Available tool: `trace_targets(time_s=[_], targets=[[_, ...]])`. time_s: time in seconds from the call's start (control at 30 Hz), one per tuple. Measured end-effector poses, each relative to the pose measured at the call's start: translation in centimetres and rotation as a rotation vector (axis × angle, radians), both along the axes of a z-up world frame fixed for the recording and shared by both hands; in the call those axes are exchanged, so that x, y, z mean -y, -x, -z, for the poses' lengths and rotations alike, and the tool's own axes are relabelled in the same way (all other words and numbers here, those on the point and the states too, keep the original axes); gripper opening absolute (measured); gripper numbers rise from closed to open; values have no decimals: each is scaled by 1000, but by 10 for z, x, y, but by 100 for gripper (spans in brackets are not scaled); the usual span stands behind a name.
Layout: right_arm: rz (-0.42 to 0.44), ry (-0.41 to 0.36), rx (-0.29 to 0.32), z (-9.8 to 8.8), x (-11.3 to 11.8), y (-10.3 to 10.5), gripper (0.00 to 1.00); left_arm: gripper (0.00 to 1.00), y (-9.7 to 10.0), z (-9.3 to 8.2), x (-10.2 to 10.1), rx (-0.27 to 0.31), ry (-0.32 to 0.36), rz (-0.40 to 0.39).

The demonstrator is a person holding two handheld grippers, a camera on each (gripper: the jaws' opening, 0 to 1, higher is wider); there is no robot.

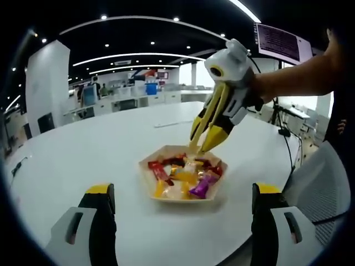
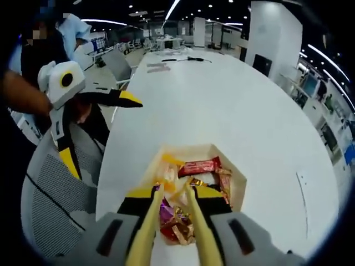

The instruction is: Place the target food into the container with the food tongs after gripping and lifting it, then release it inside without dropping or visibly crushing the food.

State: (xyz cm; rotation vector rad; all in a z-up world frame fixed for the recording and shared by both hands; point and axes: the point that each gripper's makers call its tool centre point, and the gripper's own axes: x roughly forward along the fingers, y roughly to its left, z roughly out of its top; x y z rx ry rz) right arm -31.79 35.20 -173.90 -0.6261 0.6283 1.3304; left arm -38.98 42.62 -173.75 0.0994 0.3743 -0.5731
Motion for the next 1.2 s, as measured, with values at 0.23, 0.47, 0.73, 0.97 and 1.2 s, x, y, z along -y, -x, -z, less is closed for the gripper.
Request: trace_targets(time_s=[0.23,0.47,0.73,0.97,1.2], targets=[[-13,-117,67,-25,1,-7,27,100,0,0,1,-3,0,4],[-8,-230,97,-52,5,-5,27,100,0,2,2,-11,1,7],[30,-339,105,-79,14,-4,27,100,2,7,6,-34,4,33],[43,-382,101,-87,19,0,27,100,4,-10,14,-24,97,73],[69,-412,110,-99,43,9,28,100,-6,-41,33,38,116,218]])
